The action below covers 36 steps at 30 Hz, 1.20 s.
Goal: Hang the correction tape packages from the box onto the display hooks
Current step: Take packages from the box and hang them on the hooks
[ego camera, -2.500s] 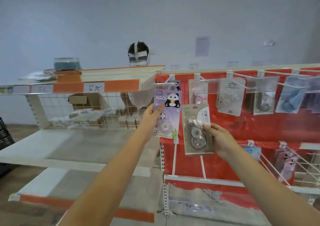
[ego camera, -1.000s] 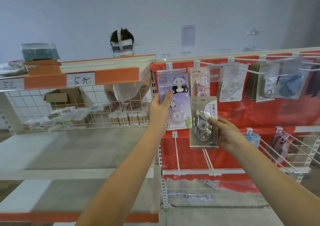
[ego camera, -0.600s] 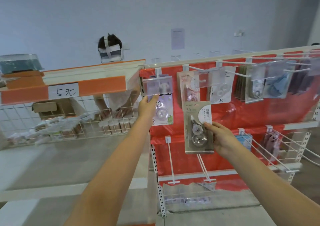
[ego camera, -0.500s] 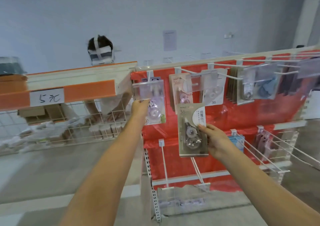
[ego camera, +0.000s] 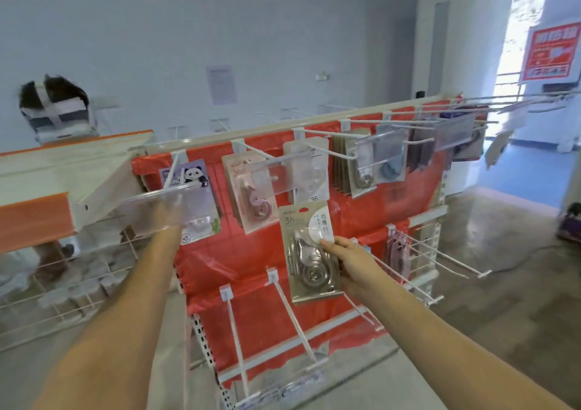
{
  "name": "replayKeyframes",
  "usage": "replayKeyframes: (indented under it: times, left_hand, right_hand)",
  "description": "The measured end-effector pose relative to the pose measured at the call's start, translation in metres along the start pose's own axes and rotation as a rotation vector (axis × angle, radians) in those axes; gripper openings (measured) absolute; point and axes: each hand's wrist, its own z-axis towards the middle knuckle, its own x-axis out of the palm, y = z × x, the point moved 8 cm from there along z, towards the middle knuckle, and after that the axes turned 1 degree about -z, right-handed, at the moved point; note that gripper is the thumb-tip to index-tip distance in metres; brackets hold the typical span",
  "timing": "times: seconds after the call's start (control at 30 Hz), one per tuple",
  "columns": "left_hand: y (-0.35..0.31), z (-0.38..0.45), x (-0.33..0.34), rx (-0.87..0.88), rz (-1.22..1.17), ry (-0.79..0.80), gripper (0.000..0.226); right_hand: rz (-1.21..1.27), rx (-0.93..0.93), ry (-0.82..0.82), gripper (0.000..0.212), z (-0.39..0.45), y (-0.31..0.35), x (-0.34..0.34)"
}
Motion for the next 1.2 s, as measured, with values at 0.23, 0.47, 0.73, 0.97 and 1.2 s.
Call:
replayKeyframes:
  times: [0.23, 0.47, 0.73, 0.97, 1.2]
  left_hand:
    - [0.107, -0.001, -0.003, -0.021, 0.384, 0.057, 0.053]
    - [0.085, -0.086, 0.059, 0.048, 0.742, 0.206, 0.024]
    - [0.024, -0.149, 0.176, 0.212, 0.914, 0.260, 0.024]
    - [-0.018, -0.192, 0.253, 0.288, 1.004, 0.265, 0.027]
    - [-0.016, -0.218, 0.280, 0.297, 0.950, 0.247, 0.029]
  right_hand:
    - [-0.017, -0.019, -0.120, 0.010, -0.011, 0.019, -0.058]
    - [-0.016, -0.070, -0.148, 0.009, -0.019, 0.065, -0.122]
    - [-0.148, -0.180, -0.073, 0.005, -0.012, 0.140, -0.171]
    - [-0.100, -0.222, 0.061, 0.009, 0.001, 0.175, -0.183]
    - [-0.244, -0.223, 0.101, 0.013, 0.020, 0.182, -0.171]
